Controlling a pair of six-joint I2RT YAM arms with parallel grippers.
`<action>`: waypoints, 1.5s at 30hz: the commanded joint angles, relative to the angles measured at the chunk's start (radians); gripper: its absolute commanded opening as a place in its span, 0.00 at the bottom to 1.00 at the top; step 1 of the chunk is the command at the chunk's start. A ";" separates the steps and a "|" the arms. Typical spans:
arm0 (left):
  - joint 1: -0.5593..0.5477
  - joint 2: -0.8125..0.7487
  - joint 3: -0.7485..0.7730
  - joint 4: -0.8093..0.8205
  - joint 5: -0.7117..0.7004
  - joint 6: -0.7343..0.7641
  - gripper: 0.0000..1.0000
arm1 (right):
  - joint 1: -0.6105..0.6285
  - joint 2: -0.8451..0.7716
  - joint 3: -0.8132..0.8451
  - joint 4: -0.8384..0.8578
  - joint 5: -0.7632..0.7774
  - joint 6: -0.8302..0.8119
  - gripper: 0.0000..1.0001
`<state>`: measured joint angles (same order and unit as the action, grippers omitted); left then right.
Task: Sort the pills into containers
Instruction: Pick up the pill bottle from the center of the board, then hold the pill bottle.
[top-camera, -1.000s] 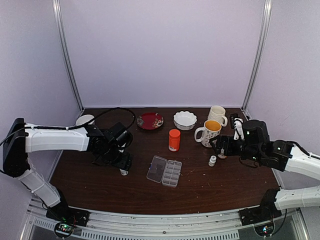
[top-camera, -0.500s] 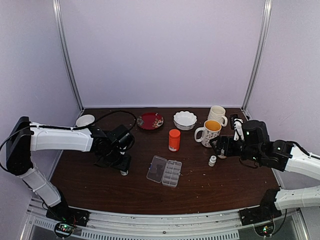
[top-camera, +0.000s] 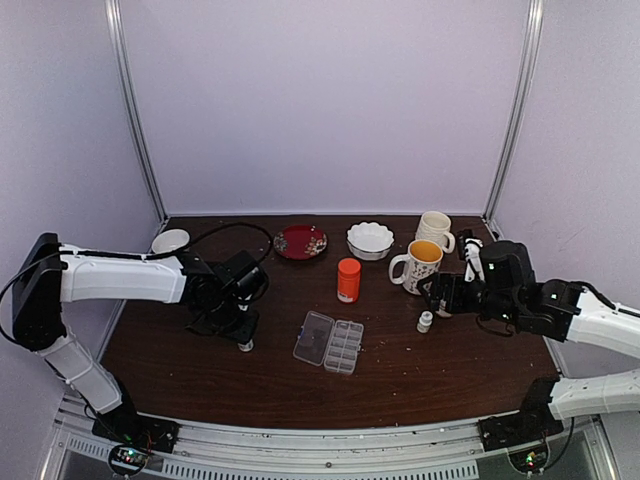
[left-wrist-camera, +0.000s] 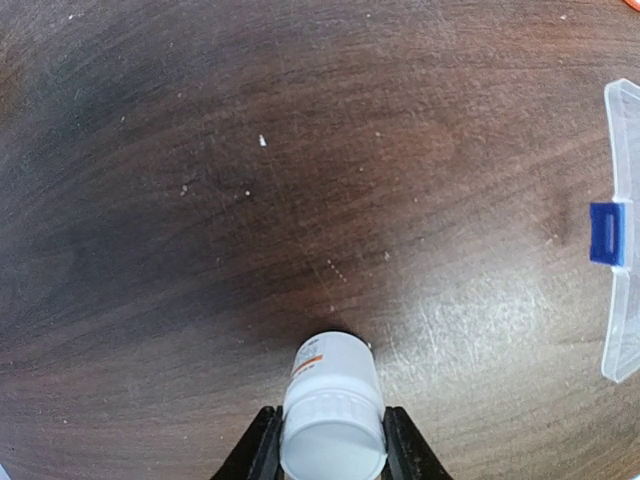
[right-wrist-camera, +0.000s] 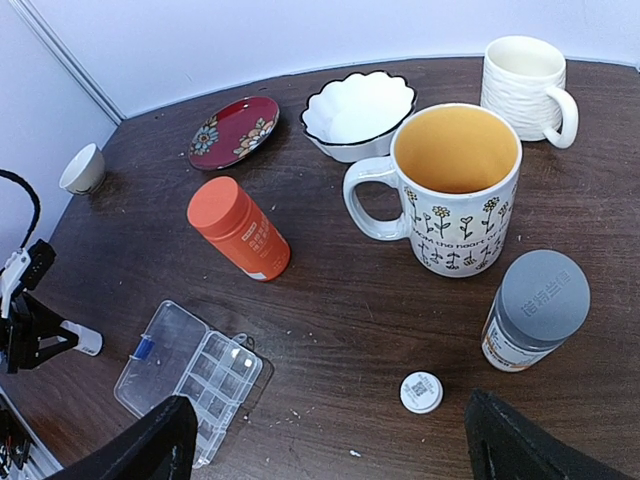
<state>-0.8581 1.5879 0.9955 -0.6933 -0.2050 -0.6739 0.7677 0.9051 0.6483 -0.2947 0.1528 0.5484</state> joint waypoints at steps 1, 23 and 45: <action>0.007 -0.065 0.056 -0.025 0.053 0.074 0.25 | 0.004 0.012 0.007 0.037 -0.037 -0.001 0.97; -0.040 -0.155 0.228 0.410 0.916 0.160 0.21 | 0.183 0.132 -0.009 0.476 -0.493 -0.100 0.78; -0.046 -0.152 0.261 0.562 1.035 0.095 0.20 | 0.259 0.179 0.012 0.727 -0.612 -0.145 0.73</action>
<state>-0.8986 1.4540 1.2400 -0.2321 0.8036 -0.5499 1.0187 1.1049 0.6529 0.3119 -0.4603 0.3988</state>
